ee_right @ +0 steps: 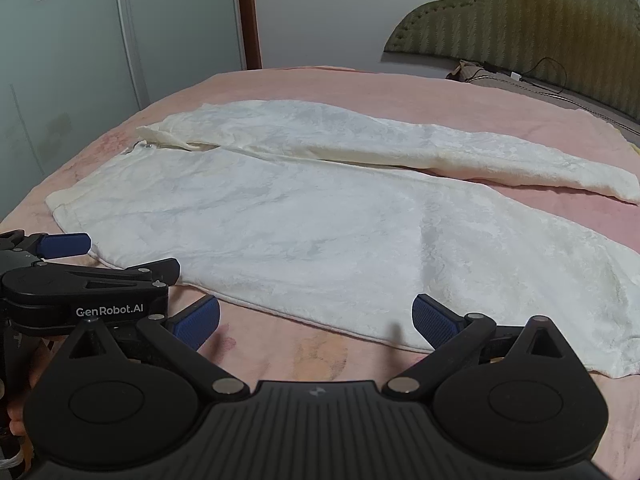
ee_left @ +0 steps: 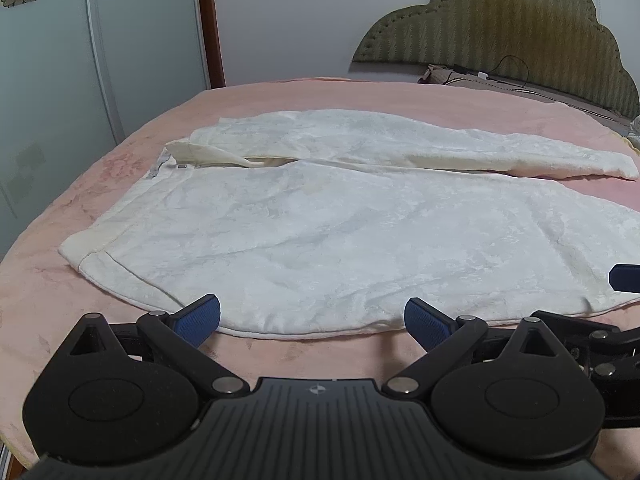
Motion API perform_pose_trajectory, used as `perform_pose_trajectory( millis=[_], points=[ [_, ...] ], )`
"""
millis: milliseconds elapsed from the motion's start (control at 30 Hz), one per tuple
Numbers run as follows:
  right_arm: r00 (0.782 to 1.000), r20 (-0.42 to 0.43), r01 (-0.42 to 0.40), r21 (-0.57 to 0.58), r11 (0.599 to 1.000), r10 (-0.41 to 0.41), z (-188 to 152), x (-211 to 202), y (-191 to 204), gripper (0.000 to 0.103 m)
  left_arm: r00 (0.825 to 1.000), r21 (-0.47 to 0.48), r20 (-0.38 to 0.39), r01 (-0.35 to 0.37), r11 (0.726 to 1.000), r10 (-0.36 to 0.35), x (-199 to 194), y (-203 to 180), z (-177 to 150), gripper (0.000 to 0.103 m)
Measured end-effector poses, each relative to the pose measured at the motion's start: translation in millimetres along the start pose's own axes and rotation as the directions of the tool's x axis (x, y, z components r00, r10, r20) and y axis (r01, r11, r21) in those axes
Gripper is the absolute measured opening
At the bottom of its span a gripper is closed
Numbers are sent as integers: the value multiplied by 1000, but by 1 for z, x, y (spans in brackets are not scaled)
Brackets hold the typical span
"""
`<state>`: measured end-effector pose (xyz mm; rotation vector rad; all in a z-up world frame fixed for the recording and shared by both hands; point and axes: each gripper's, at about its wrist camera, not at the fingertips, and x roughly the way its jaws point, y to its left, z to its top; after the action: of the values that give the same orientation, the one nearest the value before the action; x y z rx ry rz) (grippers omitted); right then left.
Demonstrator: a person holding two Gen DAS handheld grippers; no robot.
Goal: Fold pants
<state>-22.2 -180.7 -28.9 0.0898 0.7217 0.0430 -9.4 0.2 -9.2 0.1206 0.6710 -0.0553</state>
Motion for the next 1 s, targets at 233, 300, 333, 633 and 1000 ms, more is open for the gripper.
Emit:
perform_pose_trajectory(
  millis=[233,300,333,633,1000],
  points=[
    [1000,-2,-13,9,1000,13,0,0,-1,103,1000,10,-4,-3,1000,3,1,0,0,100],
    [1000,-5,-14,10,1000,14,0,1,0,103,1000,14,-4,-5,1000,5,1,0,0,100],
    [1000,-5,-17,11,1000,17,0,1,0,103,1000,14,-4,-5,1000,5,1,0,0,100],
    [1000,-12,-25,7,1000,25,-1,2,2,103,1000,15,-5,-3,1000,3,1,1,0,100],
    [999,-14,-29,6,1000,29,-2,3,3,103,1000,27,-2,-5,1000,5,1,0,-1,100]
  ],
)
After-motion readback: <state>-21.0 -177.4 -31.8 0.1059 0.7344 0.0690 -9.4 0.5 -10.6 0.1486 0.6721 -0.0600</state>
